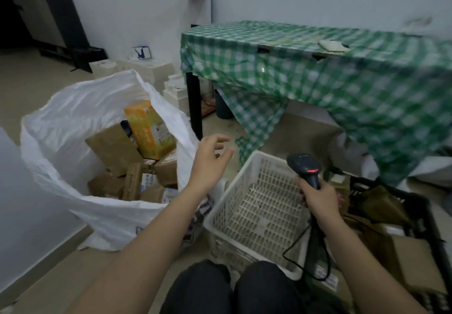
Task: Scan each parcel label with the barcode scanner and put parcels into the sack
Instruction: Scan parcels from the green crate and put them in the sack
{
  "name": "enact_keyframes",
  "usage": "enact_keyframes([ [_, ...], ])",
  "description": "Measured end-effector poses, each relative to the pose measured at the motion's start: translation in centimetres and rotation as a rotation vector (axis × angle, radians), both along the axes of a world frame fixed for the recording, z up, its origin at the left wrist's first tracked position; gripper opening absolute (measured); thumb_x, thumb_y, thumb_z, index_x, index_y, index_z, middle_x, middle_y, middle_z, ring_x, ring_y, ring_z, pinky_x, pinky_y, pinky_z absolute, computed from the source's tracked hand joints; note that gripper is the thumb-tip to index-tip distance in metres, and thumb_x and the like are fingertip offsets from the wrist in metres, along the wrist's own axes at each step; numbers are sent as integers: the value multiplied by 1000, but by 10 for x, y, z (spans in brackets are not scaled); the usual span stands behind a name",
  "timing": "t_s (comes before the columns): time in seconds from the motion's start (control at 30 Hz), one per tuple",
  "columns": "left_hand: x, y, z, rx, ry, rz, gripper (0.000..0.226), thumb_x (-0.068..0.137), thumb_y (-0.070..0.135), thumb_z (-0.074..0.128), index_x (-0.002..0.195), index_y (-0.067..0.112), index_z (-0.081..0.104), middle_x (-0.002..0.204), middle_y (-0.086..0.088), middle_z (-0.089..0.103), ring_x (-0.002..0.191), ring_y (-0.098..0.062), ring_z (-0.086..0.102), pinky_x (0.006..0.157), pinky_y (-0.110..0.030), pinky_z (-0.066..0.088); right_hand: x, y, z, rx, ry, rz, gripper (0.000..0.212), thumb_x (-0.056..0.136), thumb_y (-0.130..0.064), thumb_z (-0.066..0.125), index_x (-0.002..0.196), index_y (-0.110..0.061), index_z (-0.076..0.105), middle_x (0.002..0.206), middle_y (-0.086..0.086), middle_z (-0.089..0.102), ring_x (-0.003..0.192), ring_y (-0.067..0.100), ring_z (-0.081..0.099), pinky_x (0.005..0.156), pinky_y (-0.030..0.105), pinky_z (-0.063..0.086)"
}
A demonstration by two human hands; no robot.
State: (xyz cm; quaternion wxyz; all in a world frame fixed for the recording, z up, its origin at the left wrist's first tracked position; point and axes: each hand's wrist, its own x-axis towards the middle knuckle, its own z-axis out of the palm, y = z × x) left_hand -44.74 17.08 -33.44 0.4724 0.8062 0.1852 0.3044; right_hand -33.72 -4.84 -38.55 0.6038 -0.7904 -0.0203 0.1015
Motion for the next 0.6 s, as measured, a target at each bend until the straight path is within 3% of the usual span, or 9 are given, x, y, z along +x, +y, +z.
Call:
enact_keyframes([
  [0.1, 32, -50, -22, -29, 114, -118, 22, 93, 24, 62, 113, 18, 58, 117, 2, 51, 102, -8, 52, 83, -20, 43, 0, -53, -19, 5, 57, -91, 19, 86, -28, 71, 83, -11, 63, 70, 13, 63, 65, 26, 58, 64, 36, 43],
  [0.2, 64, -95, -44, -23, 190, -221, 23, 93, 20, 62, 114, 11, 59, 115, -2, 57, 103, -13, 54, 83, -23, 43, 1, -101, -36, 22, 128, -178, 18, 88, -25, 69, 82, -11, 59, 68, 9, 59, 59, 22, 55, 55, 30, 40],
  [0.37, 130, -157, -89, 13, 318, -356, 24, 90, 21, 65, 111, 11, 60, 115, -7, 59, 106, -22, 57, 94, -38, 48, 21, -166, -67, 58, 195, -341, 22, 89, -27, 68, 82, -8, 60, 68, 10, 57, 62, 23, 53, 59, 32, 38],
  [0.5, 190, -195, -133, 70, 439, -391, 33, 89, 26, 67, 117, 10, 59, 116, -7, 60, 105, -21, 58, 91, -34, 48, 57, -193, -90, 86, 230, -487, 23, 89, -25, 68, 82, -4, 61, 72, 15, 58, 63, 24, 53, 59, 34, 40],
  [0.6, 239, -214, -163, 88, 503, -404, 38, 90, 29, 65, 122, 11, 57, 123, -8, 59, 111, -23, 56, 94, -34, 47, 98, -197, -101, 101, 228, -519, 22, 90, -30, 66, 80, -11, 59, 73, 11, 56, 65, 22, 53, 58, 31, 39],
])
